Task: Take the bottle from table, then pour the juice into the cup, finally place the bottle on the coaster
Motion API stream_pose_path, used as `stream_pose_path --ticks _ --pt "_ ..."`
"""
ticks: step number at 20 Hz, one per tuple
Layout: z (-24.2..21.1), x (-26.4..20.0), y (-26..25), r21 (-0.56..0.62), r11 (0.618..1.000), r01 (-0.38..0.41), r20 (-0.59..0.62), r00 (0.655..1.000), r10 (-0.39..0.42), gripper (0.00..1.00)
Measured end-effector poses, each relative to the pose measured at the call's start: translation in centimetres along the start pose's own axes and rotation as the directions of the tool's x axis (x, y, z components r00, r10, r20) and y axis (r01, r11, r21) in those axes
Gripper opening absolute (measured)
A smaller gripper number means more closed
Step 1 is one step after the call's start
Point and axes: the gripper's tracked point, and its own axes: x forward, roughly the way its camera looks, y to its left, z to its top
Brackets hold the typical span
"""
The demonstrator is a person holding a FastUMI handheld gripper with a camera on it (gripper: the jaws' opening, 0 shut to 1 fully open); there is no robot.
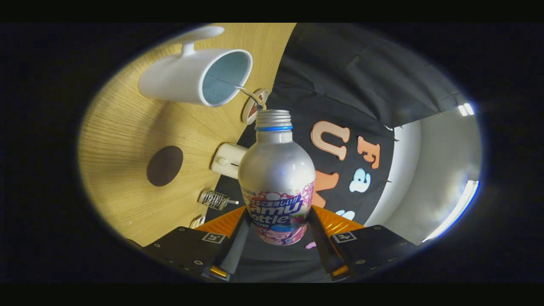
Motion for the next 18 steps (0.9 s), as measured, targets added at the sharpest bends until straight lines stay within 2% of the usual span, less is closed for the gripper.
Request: stream_pose_path --ticks 18 --pt "0.4 0.6 -1.1 -0.077 0.996 0.050 0.053 0.998 -0.046 0.75"
